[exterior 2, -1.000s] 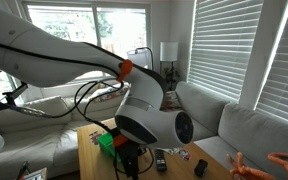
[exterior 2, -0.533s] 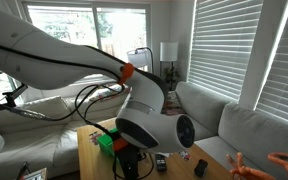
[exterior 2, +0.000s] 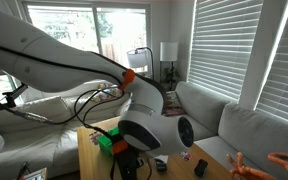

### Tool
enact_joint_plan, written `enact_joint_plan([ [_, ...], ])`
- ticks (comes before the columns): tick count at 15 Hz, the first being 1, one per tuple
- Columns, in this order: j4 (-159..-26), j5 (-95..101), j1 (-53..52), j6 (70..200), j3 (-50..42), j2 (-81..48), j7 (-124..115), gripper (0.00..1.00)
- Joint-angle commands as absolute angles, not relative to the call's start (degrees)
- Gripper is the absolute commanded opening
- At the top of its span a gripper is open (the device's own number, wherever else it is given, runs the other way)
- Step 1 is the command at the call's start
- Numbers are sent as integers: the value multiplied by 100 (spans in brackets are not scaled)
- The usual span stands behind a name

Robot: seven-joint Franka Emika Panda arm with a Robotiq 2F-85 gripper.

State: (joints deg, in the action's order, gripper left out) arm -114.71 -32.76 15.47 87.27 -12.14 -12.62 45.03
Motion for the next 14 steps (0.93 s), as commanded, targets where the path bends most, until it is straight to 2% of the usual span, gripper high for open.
enact_joint_plan([
  [1,-11400,-3074,1536,8634,-1110,-1349,4267,100],
  [14,-11377,-3394,1603,8674,-953,-1505,4177,100],
])
